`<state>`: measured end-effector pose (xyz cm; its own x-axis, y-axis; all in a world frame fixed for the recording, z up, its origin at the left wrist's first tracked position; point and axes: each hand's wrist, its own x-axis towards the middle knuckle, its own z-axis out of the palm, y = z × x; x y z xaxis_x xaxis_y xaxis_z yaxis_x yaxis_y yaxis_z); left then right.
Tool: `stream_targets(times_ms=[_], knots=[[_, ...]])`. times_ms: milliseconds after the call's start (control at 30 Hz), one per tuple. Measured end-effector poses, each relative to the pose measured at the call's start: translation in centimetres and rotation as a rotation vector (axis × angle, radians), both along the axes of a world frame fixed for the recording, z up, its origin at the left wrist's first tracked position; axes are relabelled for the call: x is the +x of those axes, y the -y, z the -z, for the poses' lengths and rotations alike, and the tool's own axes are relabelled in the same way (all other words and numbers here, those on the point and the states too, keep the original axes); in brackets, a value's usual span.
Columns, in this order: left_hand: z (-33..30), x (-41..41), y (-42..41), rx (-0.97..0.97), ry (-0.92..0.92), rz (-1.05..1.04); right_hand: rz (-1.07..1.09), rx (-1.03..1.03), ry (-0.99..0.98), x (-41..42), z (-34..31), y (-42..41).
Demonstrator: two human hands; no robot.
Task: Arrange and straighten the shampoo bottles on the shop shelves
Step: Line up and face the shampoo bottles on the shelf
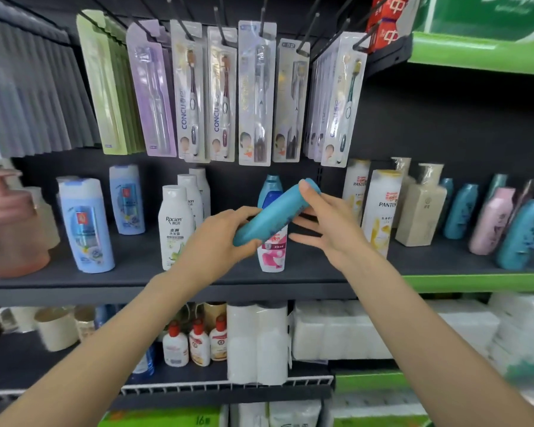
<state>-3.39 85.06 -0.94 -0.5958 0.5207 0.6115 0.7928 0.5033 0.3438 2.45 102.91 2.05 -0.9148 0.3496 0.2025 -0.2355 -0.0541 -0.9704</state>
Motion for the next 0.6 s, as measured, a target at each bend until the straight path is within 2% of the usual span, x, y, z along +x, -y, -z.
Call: stream_targets(times_ms=[67,167,300,433,600], knots=[[0.1,0.3,0.2,-0.048,-0.117,-0.091,-0.003,-0.058,-0.017,-0.1,0.1,0.1],[0.1,0.4,0.8,-0.06,-0.186,-0.137,-0.049,-0.189,-0.103,-0.1,0.1,0.2],[0.1,-0.3,1.8,-0.084,-0.082,-0.027,-0.131,-0.36,-0.178,-0.4,0.6,-0.1],[0.1,-0.8,2.8,-0.106,-0.075,0.013,-0.276,-0.358,-0.21,-0.7,1.5,-0.7],[0.8,-1.1,3.2,-0.06,-0.309,-0.075,-0.343,-0.284,-0.231,-1.0,2.3,-1.1]])
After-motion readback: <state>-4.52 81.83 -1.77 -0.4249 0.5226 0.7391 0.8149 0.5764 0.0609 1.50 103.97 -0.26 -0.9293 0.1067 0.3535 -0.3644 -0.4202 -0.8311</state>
